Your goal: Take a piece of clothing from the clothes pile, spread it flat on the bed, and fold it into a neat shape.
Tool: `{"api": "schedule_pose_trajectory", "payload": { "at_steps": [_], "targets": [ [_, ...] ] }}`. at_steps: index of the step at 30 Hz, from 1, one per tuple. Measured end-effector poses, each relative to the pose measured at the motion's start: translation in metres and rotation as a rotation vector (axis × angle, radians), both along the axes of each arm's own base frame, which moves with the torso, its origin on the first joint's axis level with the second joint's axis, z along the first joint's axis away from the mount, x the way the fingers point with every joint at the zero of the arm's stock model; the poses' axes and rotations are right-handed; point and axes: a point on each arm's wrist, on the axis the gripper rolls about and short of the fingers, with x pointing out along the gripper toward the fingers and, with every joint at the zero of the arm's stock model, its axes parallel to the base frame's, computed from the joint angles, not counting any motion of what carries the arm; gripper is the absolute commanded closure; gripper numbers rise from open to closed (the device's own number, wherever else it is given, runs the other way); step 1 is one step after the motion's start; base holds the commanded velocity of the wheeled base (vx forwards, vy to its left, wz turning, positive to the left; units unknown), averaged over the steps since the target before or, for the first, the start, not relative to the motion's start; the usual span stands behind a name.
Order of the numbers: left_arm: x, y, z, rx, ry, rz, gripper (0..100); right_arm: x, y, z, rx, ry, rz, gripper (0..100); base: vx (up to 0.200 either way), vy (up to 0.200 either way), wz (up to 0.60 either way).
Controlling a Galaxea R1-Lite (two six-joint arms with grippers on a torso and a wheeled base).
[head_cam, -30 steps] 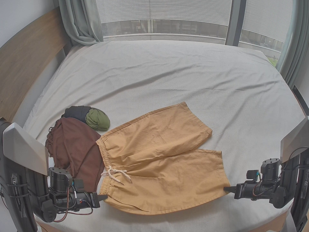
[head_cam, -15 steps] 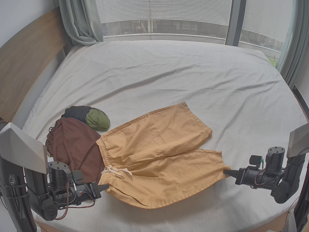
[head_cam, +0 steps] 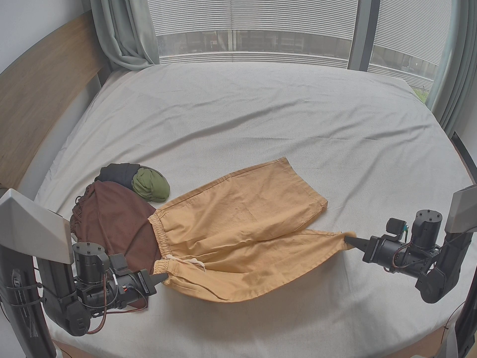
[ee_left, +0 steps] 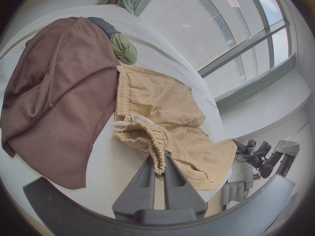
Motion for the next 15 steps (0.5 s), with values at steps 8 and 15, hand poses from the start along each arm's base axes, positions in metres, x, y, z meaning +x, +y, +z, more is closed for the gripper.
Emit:
{"api": "schedule_pose_trajectory", "payload": {
  "at_steps": [8, 15],
  "targets": [
    [0.005, 0.000, 0.004, -0.009, -0.019, 0.041, 100, 0.013, 0.002, 0.006, 0.013, -0.031, -0.003, 100, 0.000, 0.000, 0.00],
    [0.008, -0.001, 0.005, -0.029, -0.024, 0.057, 100, 0.023, 0.002, 0.009, 0.013, -0.033, -0.009, 100, 0.000, 0.000, 0.00]
  ]
}}
